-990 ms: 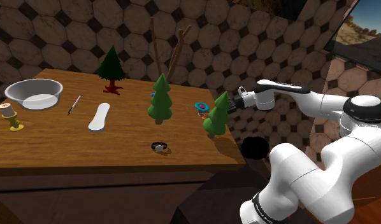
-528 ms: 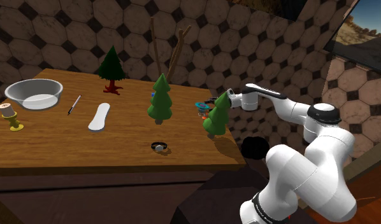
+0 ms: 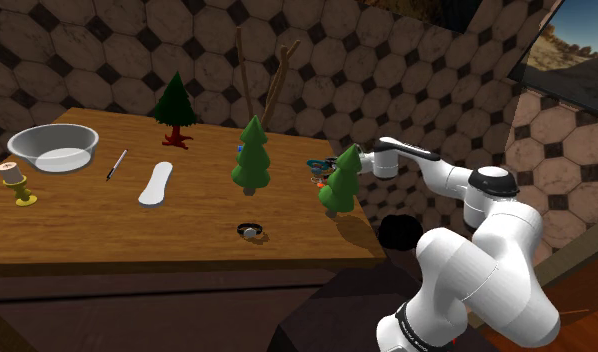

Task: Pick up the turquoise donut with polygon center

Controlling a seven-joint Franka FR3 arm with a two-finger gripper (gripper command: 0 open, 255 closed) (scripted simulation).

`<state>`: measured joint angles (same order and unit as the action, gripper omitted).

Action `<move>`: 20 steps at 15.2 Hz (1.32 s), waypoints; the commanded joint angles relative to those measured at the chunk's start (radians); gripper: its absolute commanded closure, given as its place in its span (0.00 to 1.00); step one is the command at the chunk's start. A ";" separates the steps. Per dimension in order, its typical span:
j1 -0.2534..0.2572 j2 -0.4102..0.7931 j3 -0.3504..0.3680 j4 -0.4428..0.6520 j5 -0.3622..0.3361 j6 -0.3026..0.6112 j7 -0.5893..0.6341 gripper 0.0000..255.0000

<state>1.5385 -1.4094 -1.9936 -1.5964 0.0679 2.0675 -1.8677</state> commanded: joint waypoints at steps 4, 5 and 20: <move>-0.001 -0.006 -0.012 -0.010 -0.005 0.005 -0.005 1.00; -0.003 -0.007 -0.013 0.002 -0.006 -0.009 -0.006 1.00; -0.028 0.065 0.035 -0.050 0.031 -0.005 0.040 1.00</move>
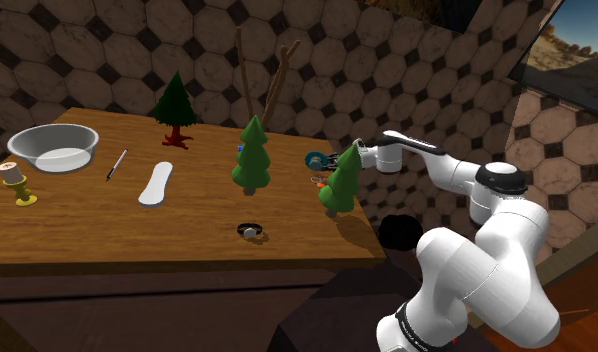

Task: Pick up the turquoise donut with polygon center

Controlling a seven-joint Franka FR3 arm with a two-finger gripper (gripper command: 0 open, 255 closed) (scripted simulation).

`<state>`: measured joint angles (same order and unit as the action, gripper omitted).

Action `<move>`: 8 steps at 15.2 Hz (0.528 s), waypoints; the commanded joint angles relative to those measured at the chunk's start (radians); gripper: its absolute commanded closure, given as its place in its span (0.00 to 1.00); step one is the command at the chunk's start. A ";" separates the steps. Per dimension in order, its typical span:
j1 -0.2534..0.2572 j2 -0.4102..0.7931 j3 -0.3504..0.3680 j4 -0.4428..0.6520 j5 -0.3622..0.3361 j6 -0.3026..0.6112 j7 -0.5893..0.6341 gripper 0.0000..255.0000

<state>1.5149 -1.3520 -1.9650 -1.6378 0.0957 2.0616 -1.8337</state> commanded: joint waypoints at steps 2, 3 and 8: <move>-0.012 0.021 0.018 -0.017 0.009 -0.002 0.017 1.00; -0.015 0.028 0.024 -0.020 0.012 -0.003 0.022 1.00; -0.026 0.049 0.043 -0.030 0.021 -0.008 0.040 1.00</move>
